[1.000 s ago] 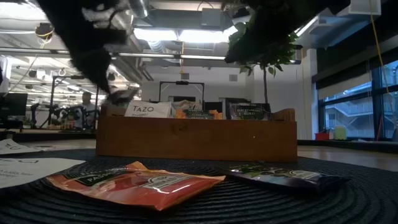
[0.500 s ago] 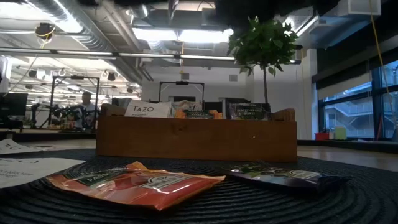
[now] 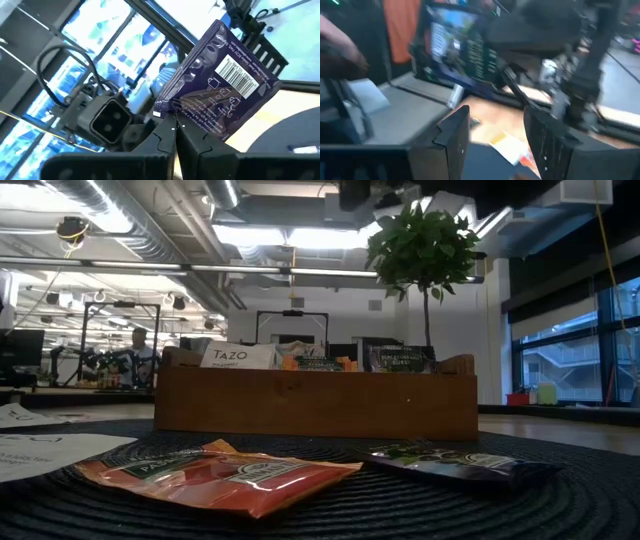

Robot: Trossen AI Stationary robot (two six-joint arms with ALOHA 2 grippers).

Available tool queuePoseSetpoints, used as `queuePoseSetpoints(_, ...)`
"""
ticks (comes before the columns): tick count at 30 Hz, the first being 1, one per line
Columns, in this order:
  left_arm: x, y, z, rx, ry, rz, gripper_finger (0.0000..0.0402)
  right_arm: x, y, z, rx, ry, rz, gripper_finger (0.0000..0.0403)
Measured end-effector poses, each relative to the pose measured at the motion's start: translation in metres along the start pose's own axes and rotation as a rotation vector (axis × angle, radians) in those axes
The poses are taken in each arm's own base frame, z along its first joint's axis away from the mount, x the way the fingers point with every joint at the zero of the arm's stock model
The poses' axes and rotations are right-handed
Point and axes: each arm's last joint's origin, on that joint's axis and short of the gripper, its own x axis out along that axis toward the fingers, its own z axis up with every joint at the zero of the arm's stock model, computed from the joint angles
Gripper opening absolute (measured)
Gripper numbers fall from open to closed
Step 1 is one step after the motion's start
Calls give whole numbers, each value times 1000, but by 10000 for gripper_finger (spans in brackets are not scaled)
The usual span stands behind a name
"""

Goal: Pick & Place Tea
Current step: Put the black white tea bag into the right section of the wooden organizer

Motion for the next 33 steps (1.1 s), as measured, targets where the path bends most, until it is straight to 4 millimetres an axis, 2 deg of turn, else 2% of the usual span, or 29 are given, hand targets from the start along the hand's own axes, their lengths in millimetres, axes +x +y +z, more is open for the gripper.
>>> queuePoseSetpoints(10, 0, 1, 2, 39, -48, -5, 3, 13, -2, -6, 23, -112, 33, 188)
queuePoseSetpoints(15, 0, 3, 0, 79, -35, 4, 3, 26, -4, 0, 10, -137, 132, 188)
queuePoseSetpoints(20, 0, 5, -3, 70, -27, 2, 3, 28, -5, 3, 38, -123, 164, 181)
queuePoseSetpoints(25, 0, 5, -3, 70, -28, 3, 3, 28, -6, 2, 42, -110, 161, 138)
queuePoseSetpoints(33, 0, 5, -3, 70, -27, 3, 4, 28, -8, 0, 45, -97, 154, 32)
